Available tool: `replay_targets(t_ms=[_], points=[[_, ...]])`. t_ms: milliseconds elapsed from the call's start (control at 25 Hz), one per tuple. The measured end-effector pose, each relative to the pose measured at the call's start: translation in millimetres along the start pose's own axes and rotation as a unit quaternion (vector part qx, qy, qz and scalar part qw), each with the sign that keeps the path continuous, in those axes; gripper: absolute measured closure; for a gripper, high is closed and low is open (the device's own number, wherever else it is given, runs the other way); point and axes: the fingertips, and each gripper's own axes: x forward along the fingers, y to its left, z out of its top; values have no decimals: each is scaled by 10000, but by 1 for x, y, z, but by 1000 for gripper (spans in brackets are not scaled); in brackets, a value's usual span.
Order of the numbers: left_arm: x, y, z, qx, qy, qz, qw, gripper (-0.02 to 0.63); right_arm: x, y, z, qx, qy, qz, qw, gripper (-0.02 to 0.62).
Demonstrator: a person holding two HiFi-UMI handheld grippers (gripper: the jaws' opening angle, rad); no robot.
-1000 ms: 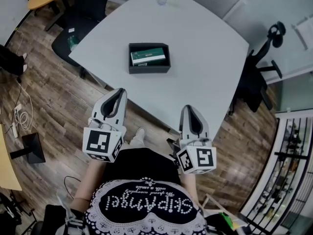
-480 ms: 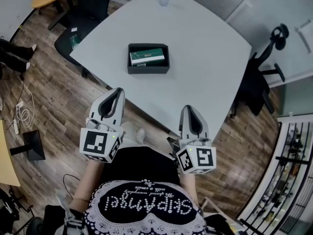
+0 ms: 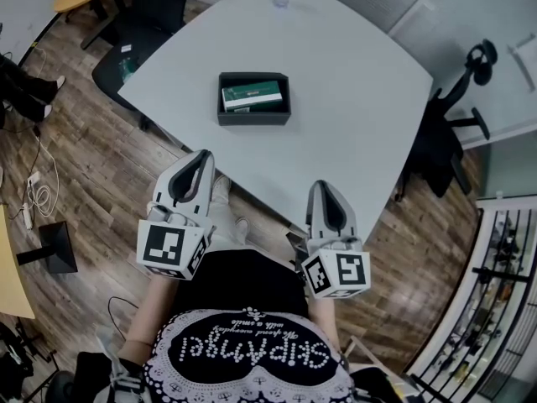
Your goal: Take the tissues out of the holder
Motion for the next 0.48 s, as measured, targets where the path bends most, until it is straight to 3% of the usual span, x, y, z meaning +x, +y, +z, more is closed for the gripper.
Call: replay_targets(t_ms=[480], points=[[33,25,2,-19,61,-80,9999,569,32,-5,-1,69,111,-143,9998,560]])
